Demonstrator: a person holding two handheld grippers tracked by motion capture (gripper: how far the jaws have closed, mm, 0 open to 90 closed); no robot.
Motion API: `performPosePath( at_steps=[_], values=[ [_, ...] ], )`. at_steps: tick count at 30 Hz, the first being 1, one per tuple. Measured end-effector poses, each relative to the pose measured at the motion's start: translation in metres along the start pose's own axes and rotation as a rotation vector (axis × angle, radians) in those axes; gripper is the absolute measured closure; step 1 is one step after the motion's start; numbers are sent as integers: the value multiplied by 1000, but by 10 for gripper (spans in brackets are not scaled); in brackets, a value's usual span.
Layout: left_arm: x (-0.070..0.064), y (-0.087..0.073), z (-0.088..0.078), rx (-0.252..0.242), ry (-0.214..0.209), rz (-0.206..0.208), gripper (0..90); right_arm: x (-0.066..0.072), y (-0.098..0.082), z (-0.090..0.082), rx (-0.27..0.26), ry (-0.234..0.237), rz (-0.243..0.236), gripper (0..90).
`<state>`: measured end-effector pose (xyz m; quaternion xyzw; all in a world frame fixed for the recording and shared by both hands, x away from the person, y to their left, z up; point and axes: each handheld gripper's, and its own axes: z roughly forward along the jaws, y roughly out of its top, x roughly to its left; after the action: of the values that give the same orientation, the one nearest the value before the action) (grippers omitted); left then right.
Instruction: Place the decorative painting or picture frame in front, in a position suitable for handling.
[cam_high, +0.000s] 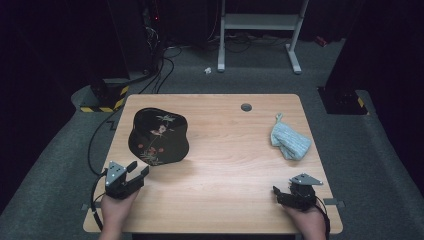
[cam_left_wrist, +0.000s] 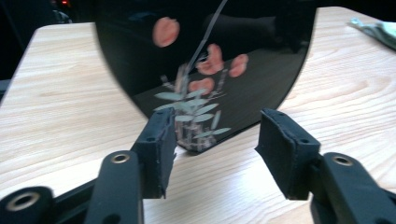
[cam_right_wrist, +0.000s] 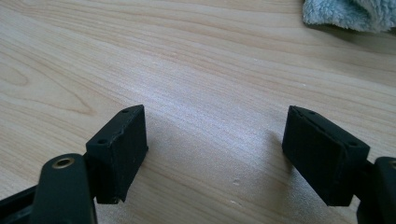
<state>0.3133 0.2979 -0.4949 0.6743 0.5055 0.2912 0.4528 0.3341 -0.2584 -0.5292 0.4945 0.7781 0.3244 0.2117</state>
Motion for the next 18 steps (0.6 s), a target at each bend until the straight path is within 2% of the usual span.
performPosePath(
  at_steps=[3, 9, 10, 18],
  values=[
    [3, 0, 1, 4, 1, -11, 392, 0, 0, 0, 0, -2, -2, 218],
    [10, 1, 2, -27, 6, -28, 324, 1, -1, -1, -1, 1, -6, 218],
    [14, 3, 3, -37, -13, -56, 314, 1, -1, -1, -2, 1, -6, 218],
    [23, 12, 13, -55, 7, -61, 263, 1, -2, -2, -1, 0, -3, 218]
  ],
)
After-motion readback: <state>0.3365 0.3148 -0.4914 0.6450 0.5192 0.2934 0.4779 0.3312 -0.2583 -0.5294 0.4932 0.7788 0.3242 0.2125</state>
